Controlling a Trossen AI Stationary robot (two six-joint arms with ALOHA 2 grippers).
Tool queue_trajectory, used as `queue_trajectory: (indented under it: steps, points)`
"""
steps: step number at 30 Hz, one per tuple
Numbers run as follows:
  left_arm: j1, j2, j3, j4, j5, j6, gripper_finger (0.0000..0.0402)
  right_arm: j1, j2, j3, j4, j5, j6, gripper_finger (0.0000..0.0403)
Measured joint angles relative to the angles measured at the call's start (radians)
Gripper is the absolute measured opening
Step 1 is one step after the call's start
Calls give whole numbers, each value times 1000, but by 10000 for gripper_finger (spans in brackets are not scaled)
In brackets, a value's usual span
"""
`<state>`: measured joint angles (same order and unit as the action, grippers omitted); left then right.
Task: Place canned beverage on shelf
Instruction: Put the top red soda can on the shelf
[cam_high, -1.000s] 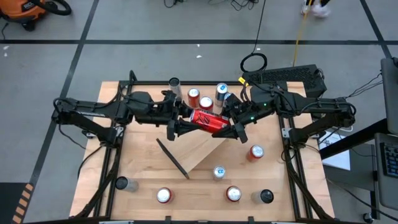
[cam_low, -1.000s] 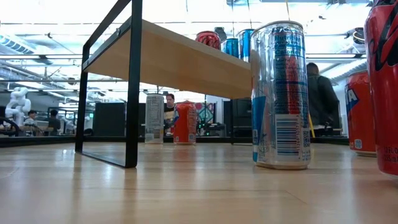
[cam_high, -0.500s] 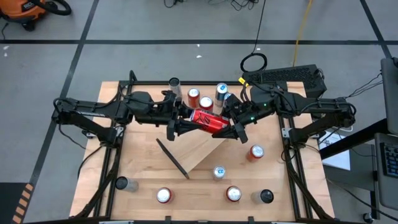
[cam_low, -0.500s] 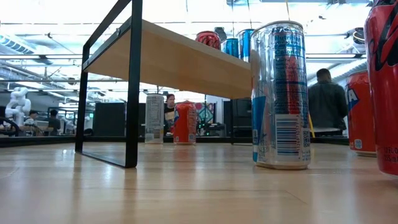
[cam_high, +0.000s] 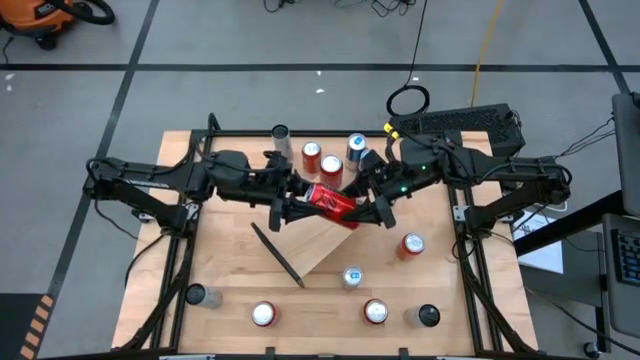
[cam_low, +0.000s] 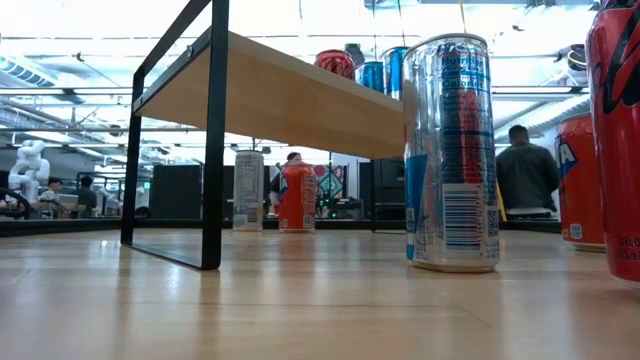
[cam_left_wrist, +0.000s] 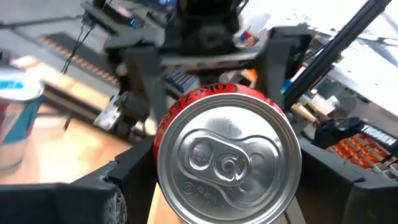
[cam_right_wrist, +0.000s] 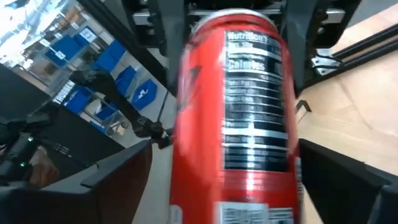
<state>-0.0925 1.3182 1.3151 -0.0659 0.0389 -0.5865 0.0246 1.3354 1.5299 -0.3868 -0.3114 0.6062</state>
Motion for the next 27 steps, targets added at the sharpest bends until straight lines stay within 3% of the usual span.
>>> queue_trajectory:
  steps: [8, 17, 27]
  points:
    - [5, 1, 0, -114, -15, -10, 290, 12, 6, 0, -109, 103, -135, 367]
    - [32, 1, 1, -140, -18, -13, 290, 14, 72, 0, -118, 89, -195, 365]
    - [46, 0, 3, -172, -2, -14, 290, 13, 105, -2, -123, 81, -229, 290]
